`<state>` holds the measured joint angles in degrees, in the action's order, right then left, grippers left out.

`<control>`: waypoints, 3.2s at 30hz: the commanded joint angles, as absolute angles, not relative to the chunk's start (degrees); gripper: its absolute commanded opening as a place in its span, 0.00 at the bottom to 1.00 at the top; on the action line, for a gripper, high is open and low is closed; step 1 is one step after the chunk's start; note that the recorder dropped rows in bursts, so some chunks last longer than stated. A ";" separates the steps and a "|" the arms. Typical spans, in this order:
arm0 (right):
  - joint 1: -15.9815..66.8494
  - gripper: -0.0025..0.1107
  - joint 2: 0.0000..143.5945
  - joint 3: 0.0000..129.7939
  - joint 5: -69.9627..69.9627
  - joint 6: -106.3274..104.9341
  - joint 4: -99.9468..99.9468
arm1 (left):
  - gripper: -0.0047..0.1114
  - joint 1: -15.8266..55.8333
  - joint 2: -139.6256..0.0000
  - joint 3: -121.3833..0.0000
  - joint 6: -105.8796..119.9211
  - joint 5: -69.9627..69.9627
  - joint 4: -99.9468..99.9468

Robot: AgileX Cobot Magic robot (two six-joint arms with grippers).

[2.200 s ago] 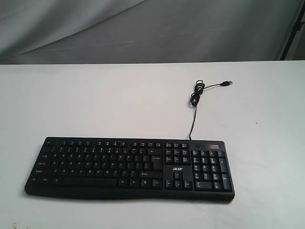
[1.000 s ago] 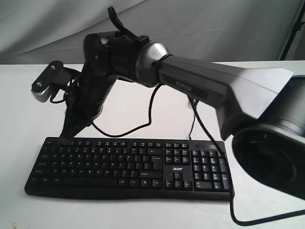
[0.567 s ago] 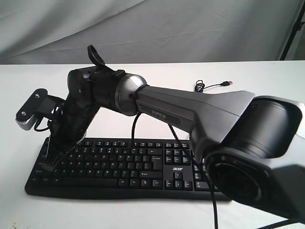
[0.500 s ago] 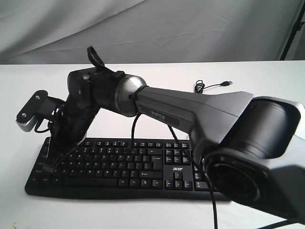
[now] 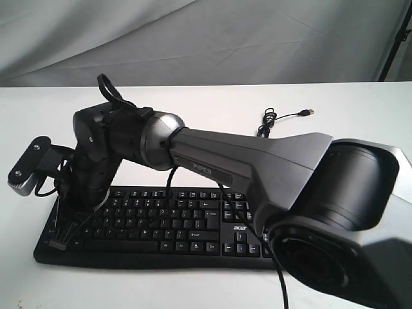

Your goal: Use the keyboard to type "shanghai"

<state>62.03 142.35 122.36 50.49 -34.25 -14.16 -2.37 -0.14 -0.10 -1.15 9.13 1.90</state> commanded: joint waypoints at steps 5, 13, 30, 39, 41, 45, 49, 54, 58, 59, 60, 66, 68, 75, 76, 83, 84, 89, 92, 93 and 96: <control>62.00 0.02 142.19 122.04 50.71 -32.25 -11.39 | 0.04 -2.00 0.00 0.00 -1.31 8.82 1.50; 62.00 0.02 142.42 122.04 50.72 -32.35 -11.25 | 0.04 -2.00 0.00 0.00 -1.31 8.82 1.50; 62.00 0.02 143.51 122.04 50.60 -32.74 -11.22 | 0.04 -2.00 0.00 0.00 -1.31 8.82 1.50; 61.18 0.02 137.57 122.04 55.05 -32.57 -6.80 | 0.04 -2.00 0.00 0.00 -1.31 8.82 1.50; 60.72 0.02 135.59 120.74 56.83 -32.00 -6.58 | 0.04 -2.00 0.00 0.00 -1.31 8.82 1.50; 59.91 0.02 129.68 111.79 55.99 -29.66 -4.47 | 0.04 -2.00 0.00 0.00 -1.31 8.82 1.50; 59.17 0.02 120.91 95.31 43.44 -27.97 -3.63 | 0.04 -2.00 0.00 0.00 -1.31 8.82 1.50; 58.78 0.02 115.57 82.35 29.53 -28.20 -8.17 | 0.04 -2.00 0.00 0.00 -1.31 8.82 1.50; 58.78 0.02 117.36 82.20 29.03 -28.20 -9.84 | 0.04 -2.00 0.00 0.00 -1.31 8.82 1.50; 58.64 0.02 117.62 82.20 28.88 -28.20 -10.41 | 0.04 -2.00 0.00 0.00 -1.31 8.82 1.50; 58.64 0.02 118.35 82.20 28.59 -28.20 -10.91 | 0.04 -2.00 0.00 0.00 -1.31 8.82 1.50; 58.51 0.02 120.42 82.20 26.68 -28.20 -11.56 | 0.04 -2.00 0.00 0.00 -1.31 8.82 1.50; 58.51 0.02 120.82 82.20 25.76 -28.32 -11.56 | 0.04 -2.00 0.00 0.00 -1.31 8.82 1.50; 58.51 0.02 123.92 87.77 29.25 -29.06 -12.88 | 0.04 -2.00 0.00 0.00 -1.31 8.82 1.50; 58.51 0.02 124.21 88.34 30.53 -29.17 -12.88 | 0.04 -2.00 0.00 0.00 -1.31 8.82 1.50; 58.02 0.02 124.33 88.43 31.35 -29.71 -12.60 | 0.04 -2.00 0.00 0.00 -1.31 8.82 1.50; 58.02 0.02 124.33 88.43 31.22 -29.87 -12.87 | 0.04 -2.00 0.00 0.00 -1.31 8.82 1.50; 58.02 0.02 124.35 88.43 31.22 -30.35 -13.00 | 0.04 -2.00 0.00 0.00 -1.31 8.82 1.50; 58.02 0.02 124.86 88.43 31.09 -30.96 -13.65 | 0.04 -2.00 0.00 0.00 -1.31 8.82 1.50; 58.02 0.02 125.02 88.43 31.09 -31.56 -14.66 | 0.04 -2.00 0.00 0.00 -1.31 8.82 1.50; 58.02 0.02 126.23 88.43 30.98 -32.60 -15.80 | 0.04 -2.00 0.00 0.00 -1.31 8.82 1.50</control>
<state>58.31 125.39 88.17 31.27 -31.28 -14.57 -2.37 -0.14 -0.10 -1.15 9.13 1.90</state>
